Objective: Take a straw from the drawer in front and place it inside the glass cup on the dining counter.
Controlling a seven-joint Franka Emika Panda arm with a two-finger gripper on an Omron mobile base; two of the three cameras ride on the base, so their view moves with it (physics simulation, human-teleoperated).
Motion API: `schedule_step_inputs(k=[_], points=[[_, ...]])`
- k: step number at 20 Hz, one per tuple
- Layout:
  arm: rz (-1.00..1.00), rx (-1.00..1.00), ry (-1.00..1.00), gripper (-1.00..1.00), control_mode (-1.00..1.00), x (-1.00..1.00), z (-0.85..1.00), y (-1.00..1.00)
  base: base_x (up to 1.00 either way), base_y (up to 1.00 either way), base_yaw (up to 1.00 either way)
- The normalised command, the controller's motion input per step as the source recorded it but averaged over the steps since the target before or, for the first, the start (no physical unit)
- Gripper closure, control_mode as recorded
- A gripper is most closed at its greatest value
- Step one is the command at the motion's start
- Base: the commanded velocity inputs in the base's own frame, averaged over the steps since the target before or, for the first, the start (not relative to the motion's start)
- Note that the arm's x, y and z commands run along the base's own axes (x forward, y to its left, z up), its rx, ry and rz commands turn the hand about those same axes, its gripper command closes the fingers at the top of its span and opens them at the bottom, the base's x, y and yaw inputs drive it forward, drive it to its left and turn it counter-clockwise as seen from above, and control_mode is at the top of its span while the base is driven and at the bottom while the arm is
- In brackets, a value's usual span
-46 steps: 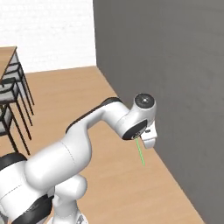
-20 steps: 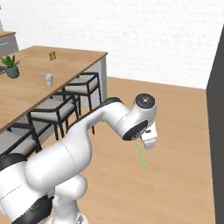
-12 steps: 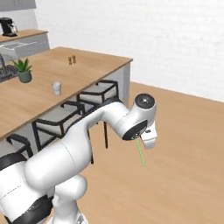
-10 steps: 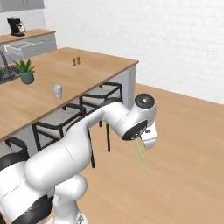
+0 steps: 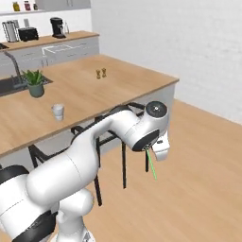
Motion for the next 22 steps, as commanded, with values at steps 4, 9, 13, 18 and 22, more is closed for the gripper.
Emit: schedule_step_inputs(k=[4,9,13,18,22], points=[[0.00,0.00,0.00,1.00,1.00,0.00,0.00,0.00,1.00,-0.37,0.49],[0.00,0.00,0.00,1.00,1.00,0.00,0.00,0.00,1.00,-0.14,0.55],[0.00,0.00,0.00,1.00,1.00,0.00,0.00,0.00,0.98,-0.01,0.55],[0.00,0.00,0.00,1.00,1.00,0.00,0.00,0.00,0.70,0.00,0.51],[0.00,0.00,0.00,1.00,1.00,0.00,0.00,0.00,0.00,0.07,0.56]])
